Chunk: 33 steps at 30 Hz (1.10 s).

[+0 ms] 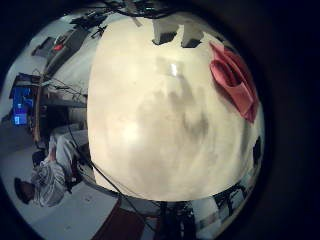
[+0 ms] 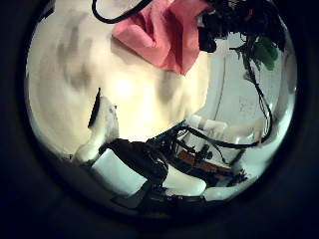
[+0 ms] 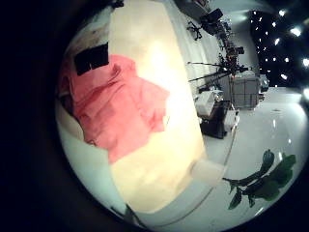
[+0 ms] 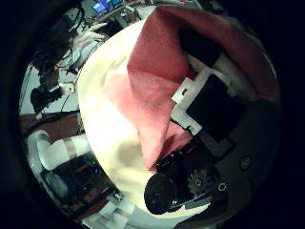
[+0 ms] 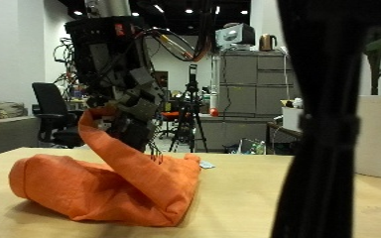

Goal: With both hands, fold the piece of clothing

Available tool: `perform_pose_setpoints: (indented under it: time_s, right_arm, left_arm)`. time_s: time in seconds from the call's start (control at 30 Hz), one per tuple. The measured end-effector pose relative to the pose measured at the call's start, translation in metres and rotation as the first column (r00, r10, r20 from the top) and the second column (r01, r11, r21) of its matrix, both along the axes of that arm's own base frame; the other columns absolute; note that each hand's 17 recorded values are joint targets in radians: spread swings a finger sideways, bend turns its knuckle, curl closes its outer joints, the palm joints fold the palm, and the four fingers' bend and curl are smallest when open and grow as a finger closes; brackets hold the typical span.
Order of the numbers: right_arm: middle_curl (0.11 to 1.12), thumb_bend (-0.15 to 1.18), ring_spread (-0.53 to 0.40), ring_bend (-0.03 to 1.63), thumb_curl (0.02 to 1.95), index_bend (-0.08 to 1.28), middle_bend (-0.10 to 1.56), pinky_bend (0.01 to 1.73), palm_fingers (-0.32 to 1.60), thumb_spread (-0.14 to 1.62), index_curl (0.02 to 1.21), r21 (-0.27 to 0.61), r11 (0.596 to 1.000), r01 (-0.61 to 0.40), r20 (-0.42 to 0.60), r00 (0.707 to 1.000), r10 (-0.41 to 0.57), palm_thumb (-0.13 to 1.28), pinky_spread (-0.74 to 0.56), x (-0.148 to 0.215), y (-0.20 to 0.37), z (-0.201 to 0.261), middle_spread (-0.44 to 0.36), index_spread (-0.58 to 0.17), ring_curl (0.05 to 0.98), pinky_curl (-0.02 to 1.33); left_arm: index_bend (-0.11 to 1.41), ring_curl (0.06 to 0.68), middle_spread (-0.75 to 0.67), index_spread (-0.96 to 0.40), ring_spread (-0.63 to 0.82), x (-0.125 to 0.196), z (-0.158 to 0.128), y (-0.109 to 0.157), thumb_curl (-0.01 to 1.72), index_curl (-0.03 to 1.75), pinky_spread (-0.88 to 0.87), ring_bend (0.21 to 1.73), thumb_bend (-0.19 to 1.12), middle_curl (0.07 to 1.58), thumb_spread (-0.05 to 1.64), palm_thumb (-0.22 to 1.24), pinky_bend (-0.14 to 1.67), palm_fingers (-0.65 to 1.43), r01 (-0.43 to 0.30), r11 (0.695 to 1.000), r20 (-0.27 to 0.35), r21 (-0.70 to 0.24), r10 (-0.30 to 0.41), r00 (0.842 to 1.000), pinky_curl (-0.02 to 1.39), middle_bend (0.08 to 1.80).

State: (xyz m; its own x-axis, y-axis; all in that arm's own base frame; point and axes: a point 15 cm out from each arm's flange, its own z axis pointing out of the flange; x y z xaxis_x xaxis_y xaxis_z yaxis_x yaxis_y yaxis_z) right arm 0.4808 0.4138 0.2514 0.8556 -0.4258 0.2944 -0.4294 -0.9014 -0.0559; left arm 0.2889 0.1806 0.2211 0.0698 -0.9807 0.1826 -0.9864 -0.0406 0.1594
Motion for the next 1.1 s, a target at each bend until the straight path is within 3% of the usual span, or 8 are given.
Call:
perform_pose_setpoints:
  time_s: [0.1,0.2,0.3,0.4,0.57,0.73,0.93,1.1]
  right_arm:
    - [0.85,-0.04,-0.239,1.28,0.64,0.88,1.11,1.19,1.05,1.3,0.8,-0.006,1.0,-0.002,-0.008,1.0,0.002,0.86,-0.4,-0.001,0.001,-0.007,-0.185,-0.282,0.648,0.62]
    - [0.82,-0.02,-0.25,1.29,0.58,0.52,1.09,1.19,0.76,1.36,0.74,0.012,1.0,-0.004,-0.02,1.0,0.004,0.78,-0.49,-0.007,0.01,-0.01,-0.201,-0.299,0.641,0.62]
    - [0.77,-0.02,-0.257,1.26,0.5,0.26,0.97,1.17,0.44,1.43,0.65,0.084,0.996,-0.001,-0.041,0.999,0.004,0.7,-0.5,-0.016,0.028,-0.004,-0.193,-0.298,0.608,0.59]
    - [0.68,-0.02,-0.203,1.14,0.42,0.21,0.72,1.09,0.06,1.48,0.59,0.151,0.988,0.025,-0.074,0.997,-0.014,0.62,-0.33,-0.021,0.036,0.003,-0.15,-0.283,0.567,0.58]
    - [0.54,-0.01,-0.076,0.92,0.33,0.19,0.48,1.06,-0.08,1.54,0.51,0.239,0.968,0.075,-0.101,0.994,-0.052,0.54,-0.04,-0.017,0.031,0.032,-0.055,-0.286,0.45,0.52]
    - [0.47,0.01,0.044,0.77,0.29,0.18,0.39,0.91,-0.03,1.58,0.45,0.297,0.948,0.113,-0.058,0.993,-0.1,0.54,0.22,0.003,0.006,0.079,-0.009,-0.316,0.369,0.44]
    - [0.43,0.03,0.093,0.7,0.26,0.18,0.36,0.81,0.03,1.58,0.41,0.375,0.909,0.181,0.01,0.98,-0.199,0.56,0.34,0.03,-0.051,0.151,-0.011,-0.357,0.326,0.37]
    - [0.41,0.02,0.099,0.67,0.25,0.2,0.34,0.76,0.12,1.57,0.4,0.475,0.843,0.252,0.023,0.954,-0.298,0.56,0.4,0.042,-0.104,0.209,-0.05,-0.382,0.3,0.33]
  left_arm:
    - [0.17,0.235,0.27,0.13,0.5,0.0,0.0,-0.002,0.45,0.31,0.49,0.42,-0.01,0.27,1.2,0.69,0.27,-0.02,0.0,1.0,0.001,-0.004,0.0,1.0,0.32,0.18]
    - [0.17,0.234,0.27,0.13,0.5,-0.002,0.001,-0.003,0.45,0.31,0.49,0.41,-0.01,0.27,1.2,0.69,0.27,-0.02,0.002,1.0,-0.003,-0.002,-0.002,1.0,0.32,0.18]
    - [0.17,0.234,0.27,0.13,0.5,-0.006,0.001,-0.004,0.45,0.31,0.49,0.41,-0.01,0.27,1.2,0.69,0.27,-0.02,0.003,1.0,-0.002,-0.005,-0.003,1.0,0.32,0.18]
    - [0.17,0.234,0.27,0.13,0.5,-0.006,0.001,-0.009,0.46,0.31,0.49,0.41,-0.01,0.27,1.2,0.68,0.27,-0.02,0.005,1.0,-0.004,-0.001,-0.005,1.0,0.32,0.18]
    - [0.17,0.234,0.27,0.13,0.5,-0.006,0.005,-0.011,0.46,0.31,0.49,0.41,-0.01,0.27,1.2,0.68,0.27,-0.02,0.008,1.0,0.005,0.002,-0.008,1.0,0.32,0.18]
    - [0.17,0.234,0.27,0.13,0.5,-0.003,0.01,-0.019,0.46,0.32,0.49,0.41,-0.02,0.27,1.2,0.66,0.27,-0.02,0.021,1.0,0.011,0.008,-0.021,1.0,0.32,0.18]
    - [0.17,0.233,0.26,0.13,0.5,0.009,0.024,-0.035,0.46,0.32,0.49,0.42,-0.02,0.27,1.2,0.65,0.27,-0.02,0.05,0.998,0.029,0.025,-0.05,0.998,0.32,0.18]
    - [0.17,0.234,0.26,0.13,0.5,0.022,0.033,-0.06,0.46,0.32,0.5,0.42,-0.01,0.27,1.2,0.64,0.27,-0.01,0.095,0.995,0.038,0.035,-0.096,0.995,0.32,0.18]
